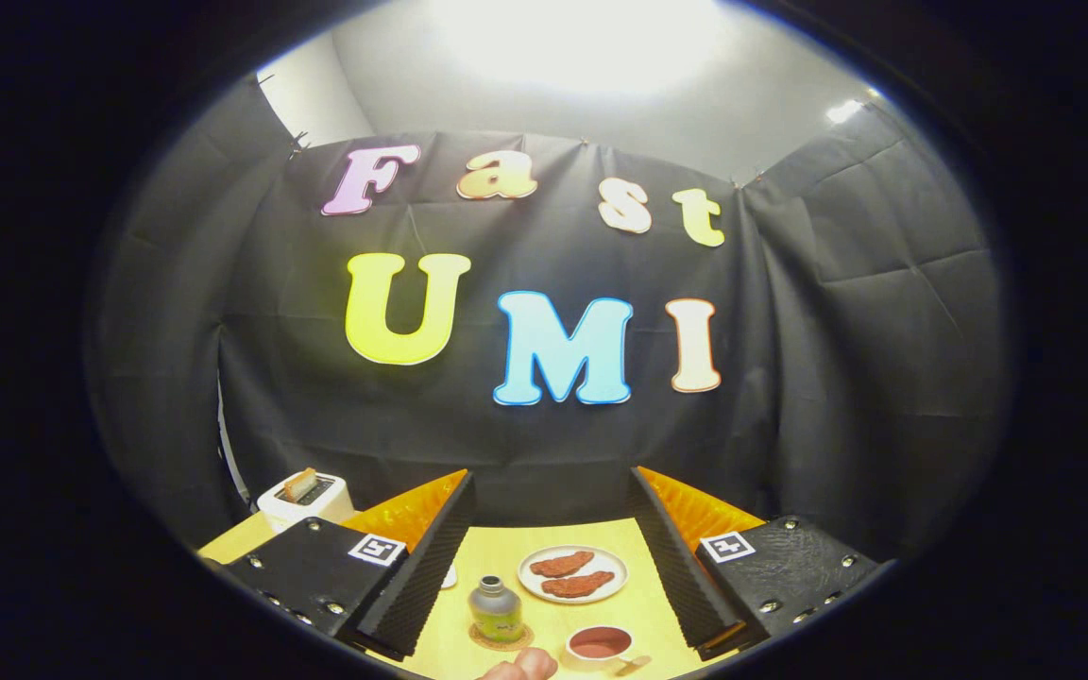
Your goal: Take the bottle from table, then pour the juice into the cup, finally place the bottle on the coaster
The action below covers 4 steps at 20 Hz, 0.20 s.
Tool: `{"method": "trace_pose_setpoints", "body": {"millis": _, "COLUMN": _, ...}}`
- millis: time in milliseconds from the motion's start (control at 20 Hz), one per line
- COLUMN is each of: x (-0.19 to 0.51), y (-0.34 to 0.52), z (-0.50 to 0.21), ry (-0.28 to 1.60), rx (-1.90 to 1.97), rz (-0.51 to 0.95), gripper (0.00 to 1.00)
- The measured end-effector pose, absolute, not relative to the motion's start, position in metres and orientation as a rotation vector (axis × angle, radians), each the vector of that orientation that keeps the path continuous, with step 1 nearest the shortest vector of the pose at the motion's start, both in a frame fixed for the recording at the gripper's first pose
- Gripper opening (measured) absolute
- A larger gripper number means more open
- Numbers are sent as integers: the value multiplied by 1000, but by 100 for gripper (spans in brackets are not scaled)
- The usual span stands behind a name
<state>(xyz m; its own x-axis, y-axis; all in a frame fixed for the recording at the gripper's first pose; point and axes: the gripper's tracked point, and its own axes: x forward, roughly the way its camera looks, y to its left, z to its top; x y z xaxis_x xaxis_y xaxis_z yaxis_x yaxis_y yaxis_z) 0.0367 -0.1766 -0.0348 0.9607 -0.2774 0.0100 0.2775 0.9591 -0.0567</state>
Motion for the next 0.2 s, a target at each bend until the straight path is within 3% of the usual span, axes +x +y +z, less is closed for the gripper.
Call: {"method": "trace_pose_setpoints", "body": {"millis": 200, "x": 10, "y": -219, "z": -64, "ry": -89, "rx": -188, "rz": -248, "gripper": 98}}
